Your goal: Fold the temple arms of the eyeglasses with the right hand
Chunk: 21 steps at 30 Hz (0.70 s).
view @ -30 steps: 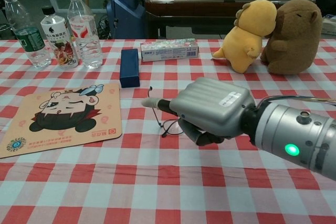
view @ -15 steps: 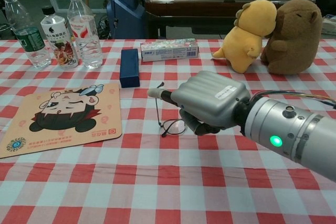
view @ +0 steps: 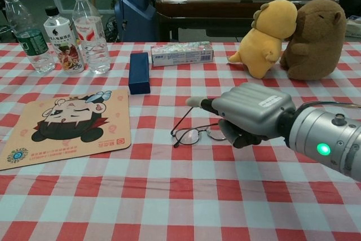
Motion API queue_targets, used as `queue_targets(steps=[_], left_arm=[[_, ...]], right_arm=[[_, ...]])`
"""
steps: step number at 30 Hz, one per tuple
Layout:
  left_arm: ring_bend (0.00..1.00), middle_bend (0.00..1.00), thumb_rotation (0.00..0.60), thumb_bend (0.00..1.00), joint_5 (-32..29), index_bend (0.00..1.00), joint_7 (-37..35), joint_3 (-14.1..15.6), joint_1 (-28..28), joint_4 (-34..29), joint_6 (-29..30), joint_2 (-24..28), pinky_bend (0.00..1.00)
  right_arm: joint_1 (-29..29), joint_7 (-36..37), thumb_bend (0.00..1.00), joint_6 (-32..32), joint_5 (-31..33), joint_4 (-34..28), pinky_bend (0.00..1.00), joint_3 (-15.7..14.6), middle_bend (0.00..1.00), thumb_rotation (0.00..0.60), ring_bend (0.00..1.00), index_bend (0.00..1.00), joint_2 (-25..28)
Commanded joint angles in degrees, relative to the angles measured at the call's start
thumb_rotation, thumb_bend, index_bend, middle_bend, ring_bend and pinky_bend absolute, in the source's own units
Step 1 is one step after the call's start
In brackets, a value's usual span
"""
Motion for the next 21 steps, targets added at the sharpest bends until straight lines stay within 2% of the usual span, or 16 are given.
queue_targets(steps=[1,21], left_arm=[[0.00,0.00,0.600,0.25,0.01,0.00,0.07,0.03,0.01,-0.08,-0.01,0.02,0.00],[0.00,0.00,0.600,0.25,0.35,0.00,0.37,0.18,0.06,-0.64,0.11,0.04,0.00]], right_arm=[[-0.33,1.40,0.79,-0.35,0.63,0.37,1.00,-0.30,1.00,0.600,1.00,0.00,0.36],[-0.79,12.89,0.79,-5.71,4.99,5.83,1.00,-0.27,1.00,0.600,1.00,0.00,0.22]])
